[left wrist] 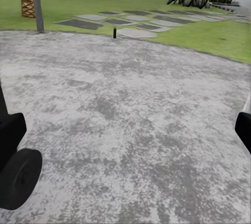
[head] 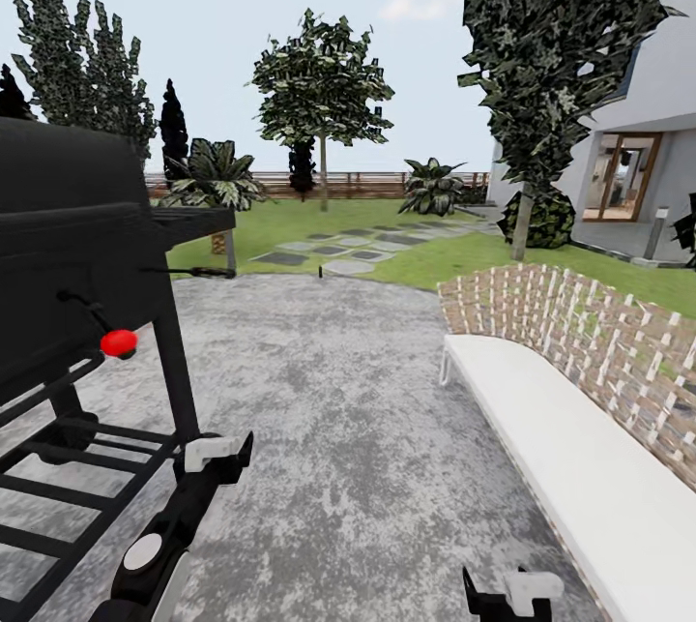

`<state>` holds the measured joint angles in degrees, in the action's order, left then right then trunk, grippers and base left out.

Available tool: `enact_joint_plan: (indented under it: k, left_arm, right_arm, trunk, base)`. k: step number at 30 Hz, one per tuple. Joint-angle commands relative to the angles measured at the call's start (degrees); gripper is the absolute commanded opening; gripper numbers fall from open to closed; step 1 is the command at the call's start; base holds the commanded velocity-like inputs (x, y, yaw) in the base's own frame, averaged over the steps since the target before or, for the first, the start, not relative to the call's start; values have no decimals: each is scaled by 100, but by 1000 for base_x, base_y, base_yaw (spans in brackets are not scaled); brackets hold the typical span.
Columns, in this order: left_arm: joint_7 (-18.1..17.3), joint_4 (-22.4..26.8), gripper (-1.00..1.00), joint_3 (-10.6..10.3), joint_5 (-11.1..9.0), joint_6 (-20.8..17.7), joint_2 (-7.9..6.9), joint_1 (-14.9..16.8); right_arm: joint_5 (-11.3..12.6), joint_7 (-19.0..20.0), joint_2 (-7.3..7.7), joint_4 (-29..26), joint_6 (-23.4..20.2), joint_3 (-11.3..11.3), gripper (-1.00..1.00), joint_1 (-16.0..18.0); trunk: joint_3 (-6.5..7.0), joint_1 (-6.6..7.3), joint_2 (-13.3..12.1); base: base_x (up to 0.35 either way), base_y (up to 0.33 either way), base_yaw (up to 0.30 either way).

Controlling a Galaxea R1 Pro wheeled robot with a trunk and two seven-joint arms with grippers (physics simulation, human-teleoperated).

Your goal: In the garden, pick up the pesticide atomizer on the floor and spray pesticide onto both trees until each tree trunk is fully covered.

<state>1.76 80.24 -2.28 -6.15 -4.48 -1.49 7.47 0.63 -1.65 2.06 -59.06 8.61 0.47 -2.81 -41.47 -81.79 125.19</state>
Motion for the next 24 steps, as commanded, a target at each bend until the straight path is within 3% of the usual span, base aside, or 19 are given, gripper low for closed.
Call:
enact_joint_plan:
  k: [1, 24]
  left_arm:
    - [0, 0, 100, 0, 0, 0, 0, 0]
    - [0, 0, 100, 0, 3, 0, 0, 0]
  right_arm:
    - [-1, 1, -1, 1, 0, 2, 100, 0]
    - [-1, 0, 14, 9, 9, -3, 100, 0]
  trunk:
    - [0, 0, 0]
    - [0, 0, 0]
  base:
    - [337, 0, 0]
    - [337, 0, 0]
